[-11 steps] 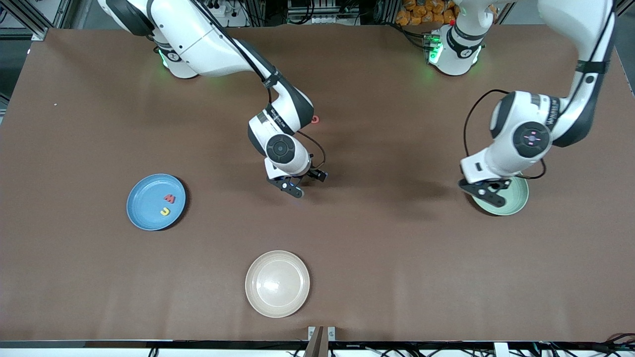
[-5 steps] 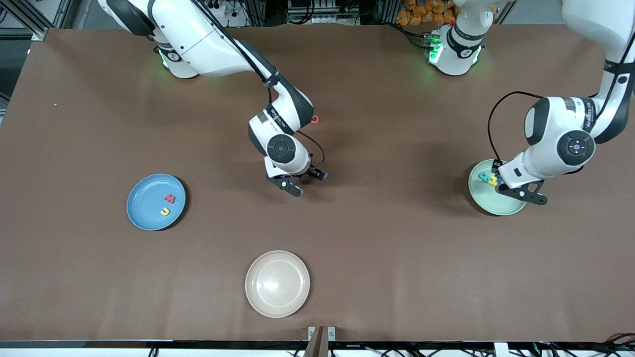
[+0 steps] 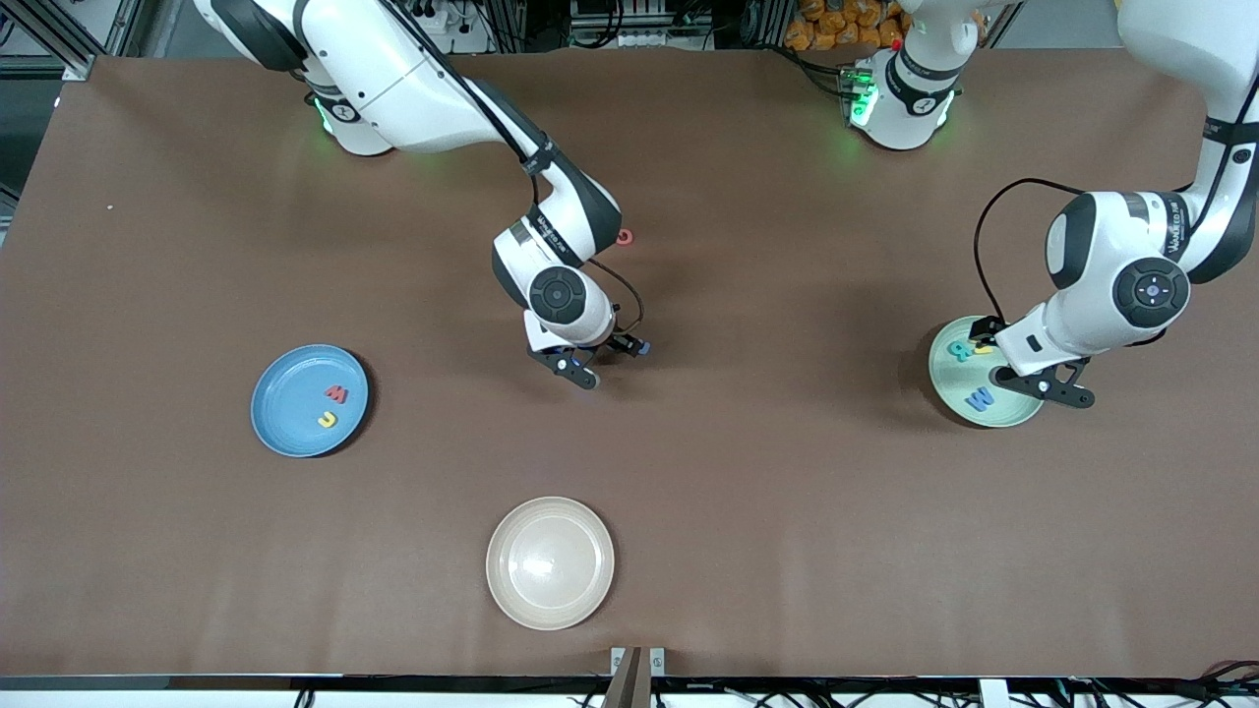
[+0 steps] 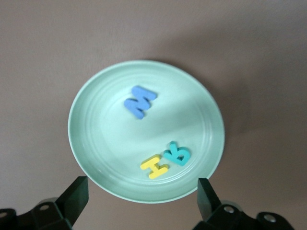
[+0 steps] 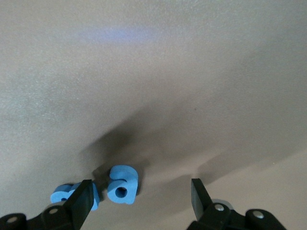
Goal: Sort upper and lower case letters into plates
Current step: 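Carry the blue M to the green plate with the left gripper and release, then move the left gripper back toward the blue m and a letters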
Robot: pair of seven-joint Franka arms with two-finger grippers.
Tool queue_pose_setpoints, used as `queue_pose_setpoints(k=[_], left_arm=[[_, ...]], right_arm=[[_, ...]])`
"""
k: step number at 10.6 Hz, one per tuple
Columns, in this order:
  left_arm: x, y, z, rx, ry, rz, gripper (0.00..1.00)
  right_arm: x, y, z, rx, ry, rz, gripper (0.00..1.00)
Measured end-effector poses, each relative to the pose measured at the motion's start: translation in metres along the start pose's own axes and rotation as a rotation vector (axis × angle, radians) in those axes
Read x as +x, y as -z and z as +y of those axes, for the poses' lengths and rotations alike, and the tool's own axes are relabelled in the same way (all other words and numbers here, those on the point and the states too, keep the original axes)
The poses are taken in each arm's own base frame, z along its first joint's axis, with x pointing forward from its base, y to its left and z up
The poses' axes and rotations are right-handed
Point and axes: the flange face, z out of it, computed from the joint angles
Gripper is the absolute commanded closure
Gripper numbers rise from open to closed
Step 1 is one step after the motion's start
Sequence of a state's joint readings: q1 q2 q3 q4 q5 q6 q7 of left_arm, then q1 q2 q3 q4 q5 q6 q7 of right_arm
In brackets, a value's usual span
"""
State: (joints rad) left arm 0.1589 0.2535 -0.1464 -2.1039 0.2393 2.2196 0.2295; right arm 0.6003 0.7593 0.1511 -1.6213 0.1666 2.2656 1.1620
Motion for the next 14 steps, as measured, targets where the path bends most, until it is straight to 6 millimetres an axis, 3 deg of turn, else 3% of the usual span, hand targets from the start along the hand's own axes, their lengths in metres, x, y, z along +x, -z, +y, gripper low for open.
queue_pose_setpoints(k=[2,4,10,12,14], left_arm=[[0.011,0.039,0.036,0.019,-0.054,0.055,0.00],[0.020,0.071,0.091,-0.034,-0.098,0.107,0.00],[0.030,0.099,0.241,-0.095,-0.142,0.143,0.00],[0.028,0.103,0.267,-0.096,-0.147,0.147,0.00],[0.029,0.106,0.271,-0.096,-0.150,0.152,0.00]], right_arm=[[0.000,0.000,0.000,-0.001,0.000,0.000,0.10],[0.000,0.000,0.000,-0.001,-0.001,0.000,0.10],[0.000,0.000,0.000,-0.001,-0.002,0.000,0.11],[0.000,0.000,0.001,-0.002,-0.002,0.000,0.11],[0.000,0.000,0.001,-0.002,-0.002,0.000,0.12]])
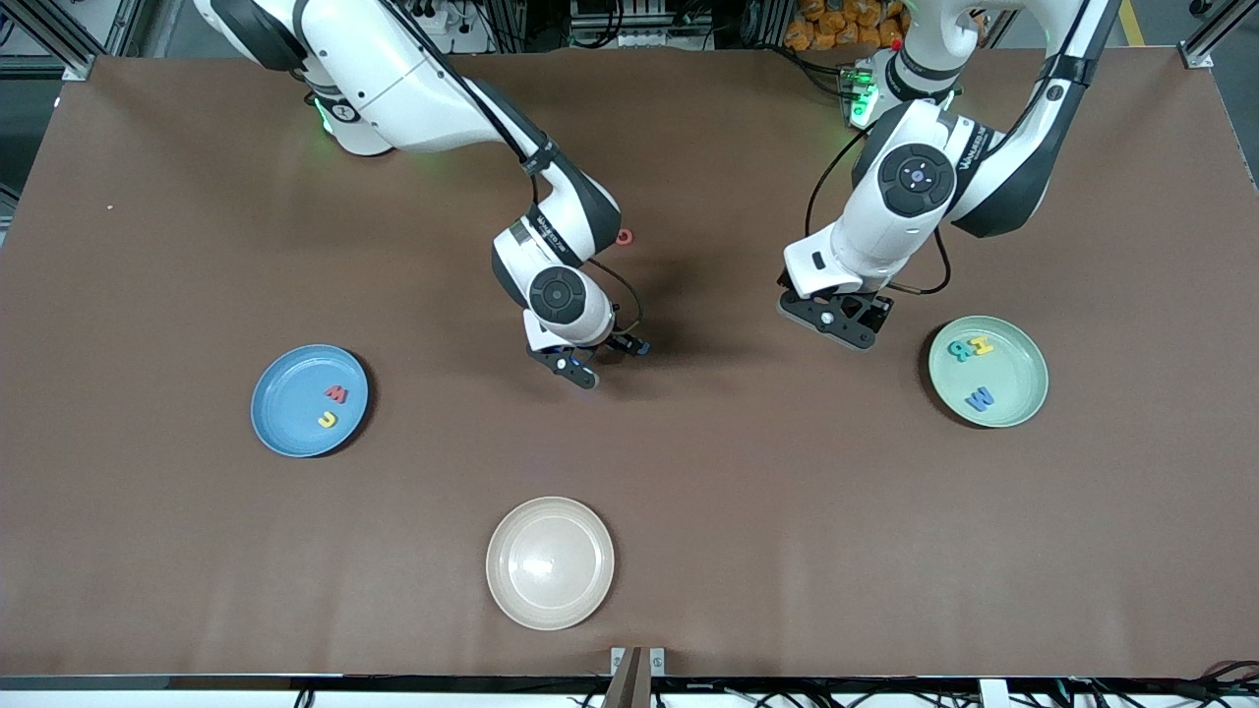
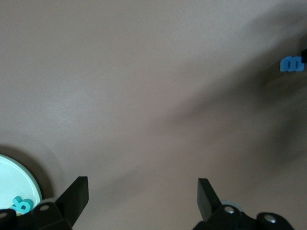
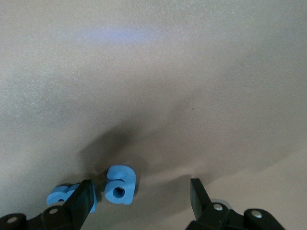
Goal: Sort upper and lower case letters into plates
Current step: 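Move the left gripper back toward the blue m and a letters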
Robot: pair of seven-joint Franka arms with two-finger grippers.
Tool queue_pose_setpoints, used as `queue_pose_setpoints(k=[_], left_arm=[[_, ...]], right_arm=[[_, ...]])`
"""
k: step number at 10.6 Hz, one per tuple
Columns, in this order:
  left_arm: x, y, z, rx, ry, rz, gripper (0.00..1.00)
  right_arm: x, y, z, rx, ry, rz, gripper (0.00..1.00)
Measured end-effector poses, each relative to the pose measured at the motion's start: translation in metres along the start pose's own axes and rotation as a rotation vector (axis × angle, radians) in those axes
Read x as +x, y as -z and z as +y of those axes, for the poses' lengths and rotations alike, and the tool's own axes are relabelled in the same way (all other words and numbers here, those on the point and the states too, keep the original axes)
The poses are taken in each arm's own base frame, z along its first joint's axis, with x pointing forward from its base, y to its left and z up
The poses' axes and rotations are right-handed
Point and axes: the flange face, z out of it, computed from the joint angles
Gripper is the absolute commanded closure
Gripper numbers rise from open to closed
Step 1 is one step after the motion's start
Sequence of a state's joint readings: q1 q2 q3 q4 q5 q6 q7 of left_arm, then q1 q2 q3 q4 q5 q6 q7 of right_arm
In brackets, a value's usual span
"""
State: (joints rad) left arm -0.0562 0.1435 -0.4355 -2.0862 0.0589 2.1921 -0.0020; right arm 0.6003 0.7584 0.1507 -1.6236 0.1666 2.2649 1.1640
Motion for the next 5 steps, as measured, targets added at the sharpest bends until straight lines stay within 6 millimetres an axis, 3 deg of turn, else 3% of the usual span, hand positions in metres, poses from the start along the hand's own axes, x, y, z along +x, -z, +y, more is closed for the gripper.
queue_pose_setpoints(k=[5], left_arm=[[0.0046,0.0076,0.0131,0.001,0.015,0.017,0.00]], right_arm=[[0.0004,-0.0007,0.0007,-0.002,-0.001,0.000,0.17]])
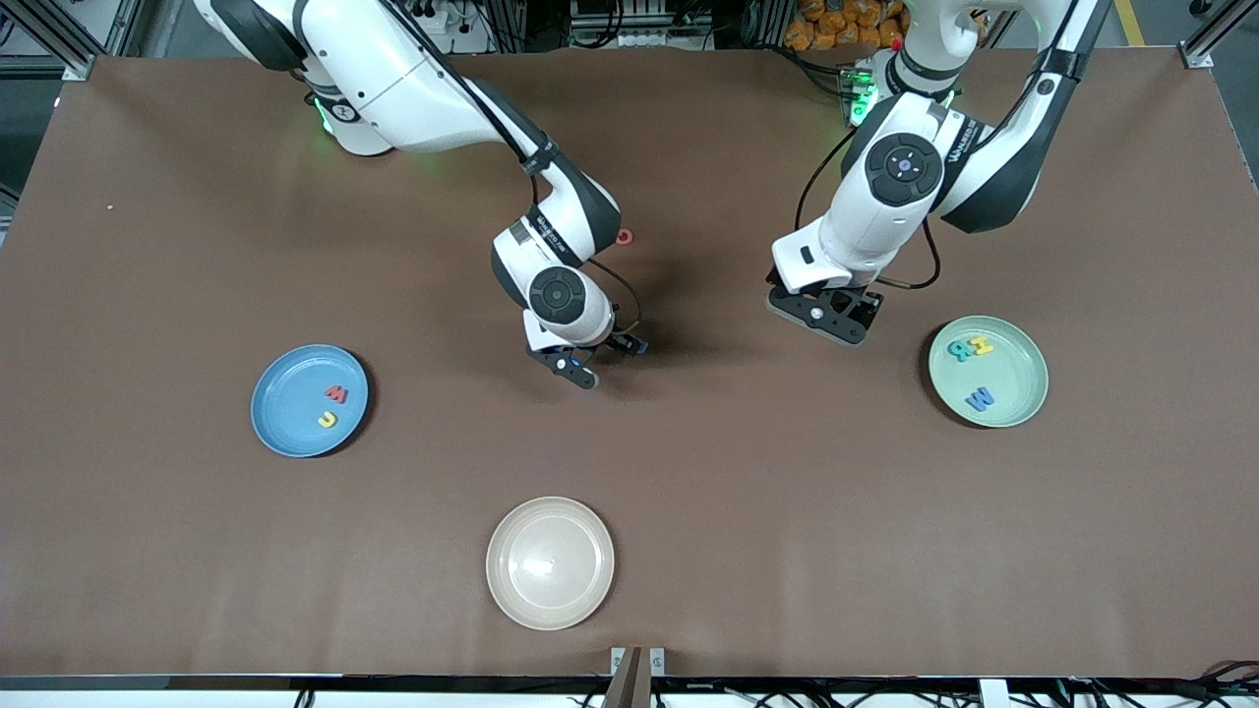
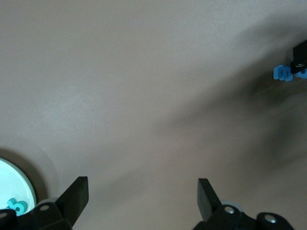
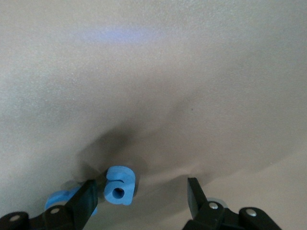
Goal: Sort upper and lower case letters into plates
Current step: 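Move the left gripper back toward the blue m and a letters, then lower the right gripper onto the blue a and grasp it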
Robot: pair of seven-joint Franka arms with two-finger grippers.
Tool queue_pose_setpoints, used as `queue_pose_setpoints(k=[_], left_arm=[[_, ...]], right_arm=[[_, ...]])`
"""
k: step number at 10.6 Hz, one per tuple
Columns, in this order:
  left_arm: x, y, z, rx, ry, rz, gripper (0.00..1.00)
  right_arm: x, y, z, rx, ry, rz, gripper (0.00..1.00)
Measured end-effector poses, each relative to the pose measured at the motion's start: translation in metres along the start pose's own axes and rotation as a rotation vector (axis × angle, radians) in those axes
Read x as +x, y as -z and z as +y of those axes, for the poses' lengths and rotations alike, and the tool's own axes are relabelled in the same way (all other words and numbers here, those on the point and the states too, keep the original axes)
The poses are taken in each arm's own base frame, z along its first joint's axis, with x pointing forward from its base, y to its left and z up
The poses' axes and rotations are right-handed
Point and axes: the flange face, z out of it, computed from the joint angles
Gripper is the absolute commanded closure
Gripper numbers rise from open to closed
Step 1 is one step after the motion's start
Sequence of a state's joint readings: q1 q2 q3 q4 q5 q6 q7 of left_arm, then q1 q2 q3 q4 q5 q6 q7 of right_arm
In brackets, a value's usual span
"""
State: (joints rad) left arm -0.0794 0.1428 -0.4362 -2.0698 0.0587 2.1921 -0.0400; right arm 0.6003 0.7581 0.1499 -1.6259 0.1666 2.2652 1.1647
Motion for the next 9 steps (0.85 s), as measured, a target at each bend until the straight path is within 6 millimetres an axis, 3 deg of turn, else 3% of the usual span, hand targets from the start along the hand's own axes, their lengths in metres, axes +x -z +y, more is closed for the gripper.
queue_pose_setpoints(k=[4,7,9], left_arm=[[0.0000,0.0000,-0.0001,0.000,0.000,0.000,0.00],[-0.0002,-0.0003,-0.0001,0.000,0.000,-0.001,0.00],[-0.0006,-0.0010,-0.0001,0.000,0.000,-0.003,0.00]], right_arm=[[-0.0004,-0.0050,0.0034,-0.007,-0.001,-0.002,0.22],[-0.0005,-0.0046,0.0030,-0.004,-0.001,-0.001,0.55],[-0.0016,-0.0007,0.0037,-0.008,0.000,-0.001,0.70]])
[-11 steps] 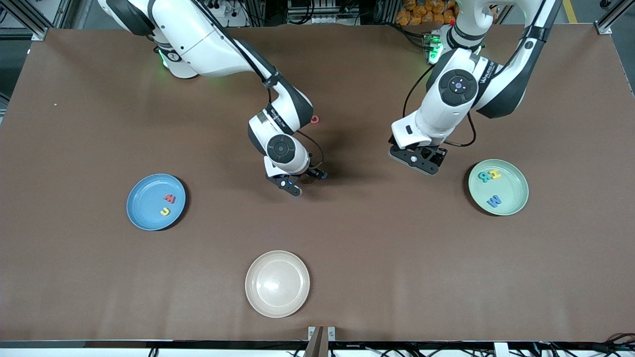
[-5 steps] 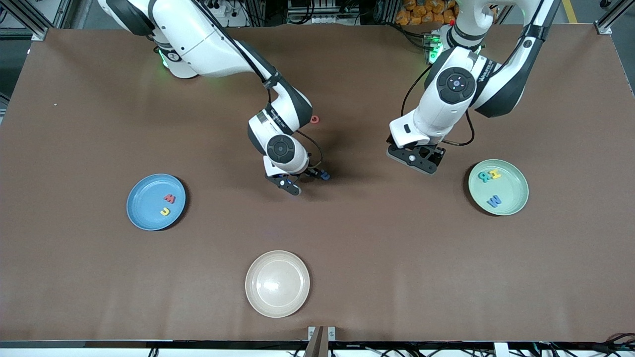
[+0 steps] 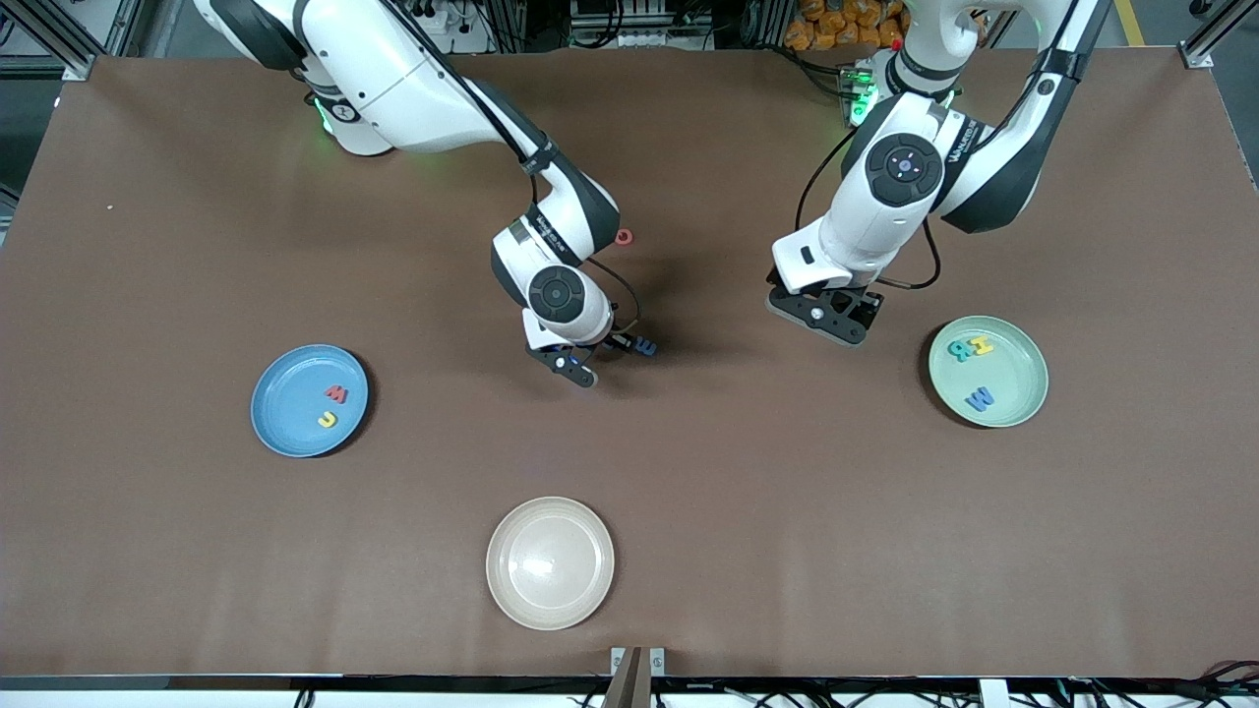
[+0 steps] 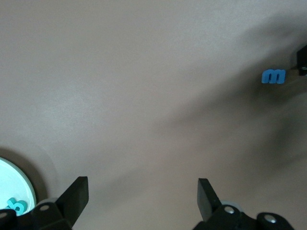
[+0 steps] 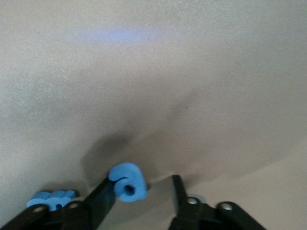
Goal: Sort upper and lower case letters into plates
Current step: 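Lower the right gripper onto the blue a and grasp it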
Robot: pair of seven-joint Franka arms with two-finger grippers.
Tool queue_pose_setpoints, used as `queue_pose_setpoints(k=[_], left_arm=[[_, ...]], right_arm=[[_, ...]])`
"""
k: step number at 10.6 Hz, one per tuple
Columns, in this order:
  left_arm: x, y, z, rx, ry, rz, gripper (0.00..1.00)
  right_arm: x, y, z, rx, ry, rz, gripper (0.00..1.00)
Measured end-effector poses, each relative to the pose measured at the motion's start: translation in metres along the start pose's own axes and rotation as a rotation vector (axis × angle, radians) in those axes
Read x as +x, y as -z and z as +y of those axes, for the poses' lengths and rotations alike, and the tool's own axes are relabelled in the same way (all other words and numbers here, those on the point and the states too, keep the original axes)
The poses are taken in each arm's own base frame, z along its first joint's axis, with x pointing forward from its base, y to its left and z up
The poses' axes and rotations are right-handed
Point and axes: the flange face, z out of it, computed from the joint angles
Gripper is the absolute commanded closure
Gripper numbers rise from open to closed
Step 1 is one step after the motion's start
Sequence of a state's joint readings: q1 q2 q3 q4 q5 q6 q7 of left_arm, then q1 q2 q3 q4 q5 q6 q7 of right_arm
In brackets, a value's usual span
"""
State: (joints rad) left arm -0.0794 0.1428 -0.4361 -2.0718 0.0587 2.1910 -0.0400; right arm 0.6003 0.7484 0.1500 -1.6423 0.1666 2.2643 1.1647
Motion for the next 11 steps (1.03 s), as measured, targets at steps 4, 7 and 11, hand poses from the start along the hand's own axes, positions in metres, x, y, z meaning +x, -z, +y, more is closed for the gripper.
queue_pose_setpoints(k=[4,7,11], left_arm=[[-0.001,-0.001,0.000,0.000,0.000,-0.003,0.00],[-0.001,-0.002,0.000,0.000,0.000,-0.006,0.00],[-0.002,-0.002,0.033,-0.004,0.033,-0.005,0.00]], right_arm=[[-0.002,0.004,0.001,0.004,0.002,0.002,1.00],[0.000,0.005,0.001,0.006,-0.001,0.004,1.00],[0.069,0.077,0.032,0.023,-0.017,0.006,1.00]])
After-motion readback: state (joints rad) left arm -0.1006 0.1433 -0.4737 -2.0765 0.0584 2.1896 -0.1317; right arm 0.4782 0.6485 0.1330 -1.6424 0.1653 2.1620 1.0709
